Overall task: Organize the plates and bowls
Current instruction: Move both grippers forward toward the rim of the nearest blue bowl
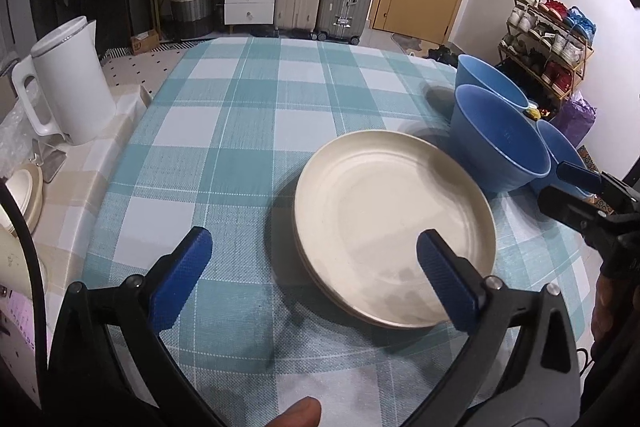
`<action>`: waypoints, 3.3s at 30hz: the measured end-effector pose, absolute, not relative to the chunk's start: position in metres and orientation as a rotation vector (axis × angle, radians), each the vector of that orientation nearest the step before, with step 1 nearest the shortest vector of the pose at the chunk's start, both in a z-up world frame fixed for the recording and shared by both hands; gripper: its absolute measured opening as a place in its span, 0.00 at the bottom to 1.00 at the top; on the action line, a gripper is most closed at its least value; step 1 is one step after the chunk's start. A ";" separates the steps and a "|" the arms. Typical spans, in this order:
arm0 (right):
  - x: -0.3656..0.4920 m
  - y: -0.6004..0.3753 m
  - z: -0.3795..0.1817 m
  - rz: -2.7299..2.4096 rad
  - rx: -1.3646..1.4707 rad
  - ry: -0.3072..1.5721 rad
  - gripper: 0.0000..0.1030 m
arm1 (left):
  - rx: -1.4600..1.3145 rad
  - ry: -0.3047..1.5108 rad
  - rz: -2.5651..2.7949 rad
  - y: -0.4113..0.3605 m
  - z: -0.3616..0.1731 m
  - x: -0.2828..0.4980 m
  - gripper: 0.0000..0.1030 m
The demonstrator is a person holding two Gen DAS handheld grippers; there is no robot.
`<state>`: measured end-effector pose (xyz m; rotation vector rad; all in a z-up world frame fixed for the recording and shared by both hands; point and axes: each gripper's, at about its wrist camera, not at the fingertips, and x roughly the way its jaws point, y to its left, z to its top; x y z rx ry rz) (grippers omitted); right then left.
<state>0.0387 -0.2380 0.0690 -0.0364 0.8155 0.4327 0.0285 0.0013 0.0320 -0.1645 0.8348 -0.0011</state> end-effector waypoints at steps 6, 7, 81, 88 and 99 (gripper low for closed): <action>0.038 -0.246 0.082 0.423 -0.029 0.795 0.98 | -0.179 0.809 -0.005 -0.001 0.045 0.023 0.99; 0.038 -0.248 0.085 0.421 -0.030 0.791 0.98 | -0.181 0.807 -0.006 -0.001 0.047 0.022 0.99; 0.128 -0.386 0.205 0.188 -0.002 0.667 0.99 | -0.062 0.740 -0.198 -0.134 0.153 0.187 0.99; 0.144 -0.405 0.200 0.160 0.002 0.683 0.99 | -0.053 0.761 -0.218 -0.152 0.148 0.205 0.99; 0.168 -0.430 0.187 0.144 0.032 0.707 0.99 | -0.058 0.799 -0.229 -0.171 0.131 0.234 0.99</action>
